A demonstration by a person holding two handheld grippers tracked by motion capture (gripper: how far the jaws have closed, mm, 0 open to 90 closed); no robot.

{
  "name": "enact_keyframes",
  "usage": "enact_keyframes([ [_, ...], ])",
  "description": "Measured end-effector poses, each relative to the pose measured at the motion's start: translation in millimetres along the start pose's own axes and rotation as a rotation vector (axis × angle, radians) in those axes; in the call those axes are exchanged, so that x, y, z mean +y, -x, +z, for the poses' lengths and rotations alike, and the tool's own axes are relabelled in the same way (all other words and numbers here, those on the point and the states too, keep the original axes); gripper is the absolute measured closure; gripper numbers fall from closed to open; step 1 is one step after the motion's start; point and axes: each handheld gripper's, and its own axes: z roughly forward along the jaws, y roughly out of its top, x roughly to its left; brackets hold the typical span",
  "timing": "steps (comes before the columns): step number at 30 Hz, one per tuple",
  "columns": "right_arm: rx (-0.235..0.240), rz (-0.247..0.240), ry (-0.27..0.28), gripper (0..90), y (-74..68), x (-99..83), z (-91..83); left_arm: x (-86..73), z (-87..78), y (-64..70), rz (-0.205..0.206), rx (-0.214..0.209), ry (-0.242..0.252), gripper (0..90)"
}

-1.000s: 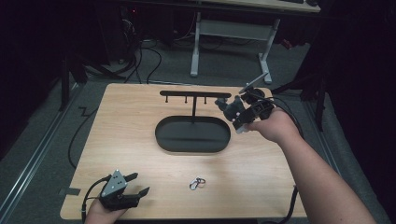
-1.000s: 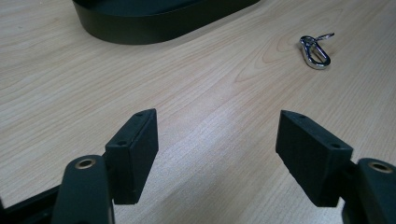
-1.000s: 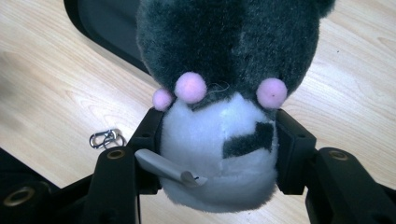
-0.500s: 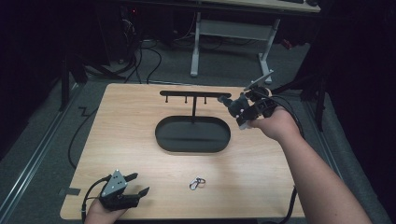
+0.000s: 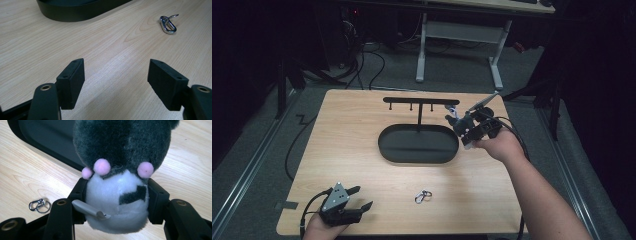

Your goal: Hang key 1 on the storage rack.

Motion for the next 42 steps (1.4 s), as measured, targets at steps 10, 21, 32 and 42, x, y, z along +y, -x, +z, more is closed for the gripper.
enact_keyframes([
  [10, 0.0, 0.016, 0.045, 45.5, -1.5, 3.4, 23.0, 0.1, 0.1, 0.4, 0.004, -0.003, -0.004, 30.7],
  [21, -0.004, 0.046, 0.066, 41.9, 2.2, 7.8, 38.3, -0.4, 0.4, 1.6, 0.017, -0.003, -0.011, 30.7],
  [32, 0.005, 0.047, 0.096, 38.2, 1.0, 3.6, 33.7, -0.2, 1.3, 1.6, 0.018, -0.006, -0.015, 30.5],
  [42, 0.016, -0.022, 0.133, 50.8, -11.7, -26.0, 29.9, 1.4, 3.2, 4.6, 0.022, -0.012, -0.015, 30.6],
])
